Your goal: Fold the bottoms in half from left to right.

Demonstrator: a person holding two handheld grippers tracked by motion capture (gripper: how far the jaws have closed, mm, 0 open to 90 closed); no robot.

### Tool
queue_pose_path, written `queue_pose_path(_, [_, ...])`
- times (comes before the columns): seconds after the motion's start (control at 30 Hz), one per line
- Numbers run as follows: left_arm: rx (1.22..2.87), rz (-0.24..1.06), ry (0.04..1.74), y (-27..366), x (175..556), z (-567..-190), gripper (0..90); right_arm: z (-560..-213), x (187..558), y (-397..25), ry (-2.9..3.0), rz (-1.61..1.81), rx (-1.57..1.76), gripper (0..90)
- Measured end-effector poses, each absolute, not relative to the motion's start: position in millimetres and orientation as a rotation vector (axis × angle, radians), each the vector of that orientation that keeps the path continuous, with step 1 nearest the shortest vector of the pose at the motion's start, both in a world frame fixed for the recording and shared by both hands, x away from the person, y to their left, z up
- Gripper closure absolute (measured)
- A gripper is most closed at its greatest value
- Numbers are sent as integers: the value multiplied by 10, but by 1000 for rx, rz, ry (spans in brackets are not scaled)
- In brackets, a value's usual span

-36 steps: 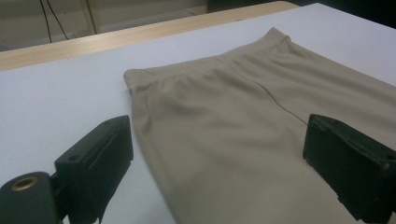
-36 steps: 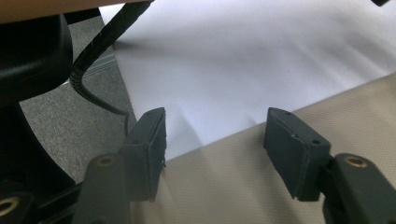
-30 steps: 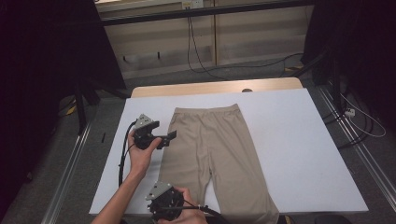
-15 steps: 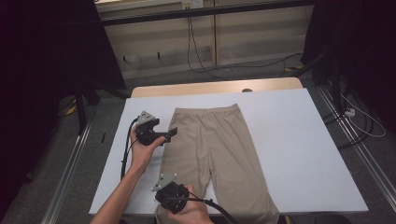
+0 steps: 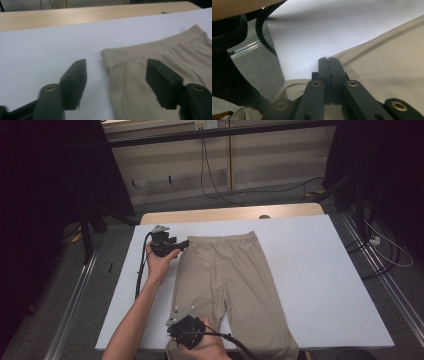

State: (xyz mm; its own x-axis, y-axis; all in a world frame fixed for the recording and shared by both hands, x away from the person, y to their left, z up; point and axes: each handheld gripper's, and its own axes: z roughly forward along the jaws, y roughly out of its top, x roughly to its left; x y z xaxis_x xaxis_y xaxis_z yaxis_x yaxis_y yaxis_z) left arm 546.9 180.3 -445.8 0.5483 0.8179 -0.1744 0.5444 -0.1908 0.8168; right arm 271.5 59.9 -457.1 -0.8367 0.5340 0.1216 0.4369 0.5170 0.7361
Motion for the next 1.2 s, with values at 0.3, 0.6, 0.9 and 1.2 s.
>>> queue_pose_path(0.3, [1918, 360, 1184, 1669, 5735, -4580, 661, -4566, 2715, 570, 2649, 1218, 833, 898])
queue_pose_path(0.6, [1942, 290, 1187, 1629, 5730, -4606, 818, -4577, 2723, 546, 2643, 1249, 823, 899])
queue_pose_path(0.9, [1810, 250, 1186, 1723, 5711, -4422, 862, -4439, 2724, 468, 2597, 1386, 826, 900])
queue_pose_path(1.2, [1763, 294, 1179, 1768, 5694, -4192, 862, -4294, 2727, 401, 2546, 1520, 803, 900])
